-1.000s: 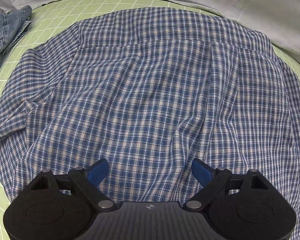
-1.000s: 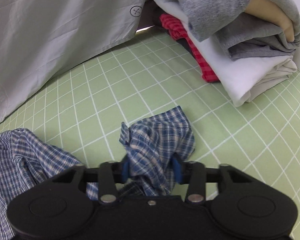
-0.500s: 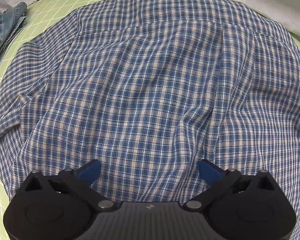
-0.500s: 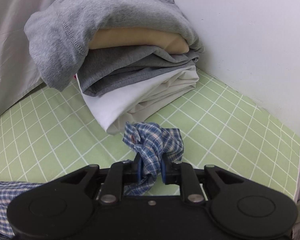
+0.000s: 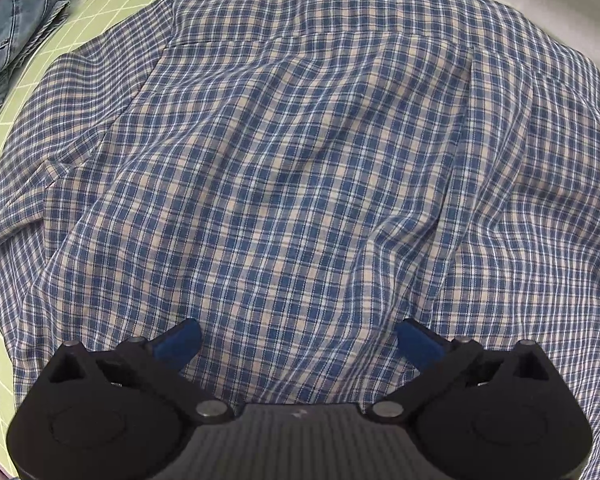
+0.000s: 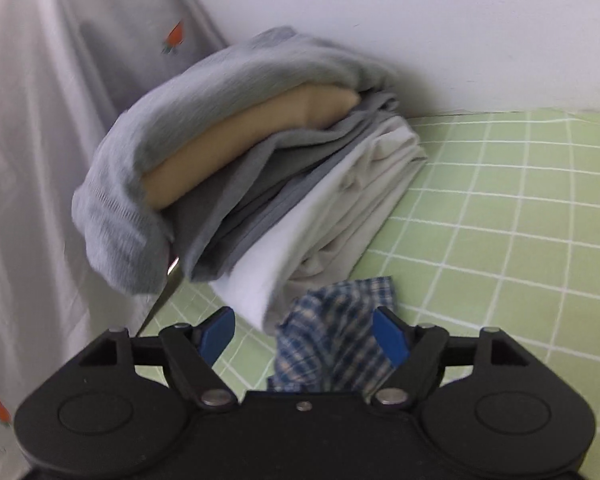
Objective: Fold clothes
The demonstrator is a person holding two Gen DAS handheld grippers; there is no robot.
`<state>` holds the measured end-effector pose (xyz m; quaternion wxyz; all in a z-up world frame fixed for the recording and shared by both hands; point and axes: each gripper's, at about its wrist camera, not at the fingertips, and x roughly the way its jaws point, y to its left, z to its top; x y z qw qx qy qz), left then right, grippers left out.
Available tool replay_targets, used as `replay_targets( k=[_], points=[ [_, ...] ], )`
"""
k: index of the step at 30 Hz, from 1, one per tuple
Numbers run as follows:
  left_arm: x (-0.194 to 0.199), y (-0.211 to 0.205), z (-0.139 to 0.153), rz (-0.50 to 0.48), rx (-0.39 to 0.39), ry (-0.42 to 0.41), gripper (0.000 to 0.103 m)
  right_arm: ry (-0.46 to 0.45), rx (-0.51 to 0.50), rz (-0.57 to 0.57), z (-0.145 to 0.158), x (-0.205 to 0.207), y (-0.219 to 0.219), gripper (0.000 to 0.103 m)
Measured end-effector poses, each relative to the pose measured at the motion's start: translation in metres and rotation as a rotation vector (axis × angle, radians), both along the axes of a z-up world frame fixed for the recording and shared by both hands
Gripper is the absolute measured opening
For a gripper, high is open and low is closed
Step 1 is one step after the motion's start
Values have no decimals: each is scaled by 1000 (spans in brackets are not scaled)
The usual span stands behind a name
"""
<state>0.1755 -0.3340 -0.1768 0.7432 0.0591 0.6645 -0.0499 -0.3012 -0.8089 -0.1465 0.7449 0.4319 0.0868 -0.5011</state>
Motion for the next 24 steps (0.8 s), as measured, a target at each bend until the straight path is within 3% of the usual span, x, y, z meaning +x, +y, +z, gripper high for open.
replay_targets(
  k=[2, 5, 7, 12, 16, 17, 19, 21, 24],
  points=[
    [-2, -2, -1, 10, 1, 2, 103, 6, 8, -50, -3, -18, -3, 74],
    [-4, -12, -5, 22, 2, 5, 103, 144, 24, -64, -11, -19, -12, 65],
    [-9, -22, -4, 32, 2, 4, 103, 224, 21, -15, -18, -12, -16, 64],
    [-33, -25, -2, 49, -1, -13, 103, 177, 32, 84, -25, 15, -20, 63],
    [-45, -21, -5, 46, -3, -20, 103, 226, 23, 108, -28, 34, -24, 63],
    [-49, -18, -5, 44, -3, -21, 103, 215, 27, 117, -29, 36, -25, 57],
    [-57, -12, -5, 42, -5, -22, 103, 179, 38, 138, -31, 36, -27, 37],
    [-58, -11, -6, 44, -5, -22, 103, 206, 18, 127, -28, 33, -24, 7],
    [-64, -9, -7, 41, -6, -22, 103, 255, -19, 91, -19, 25, -17, 1]
  ],
)
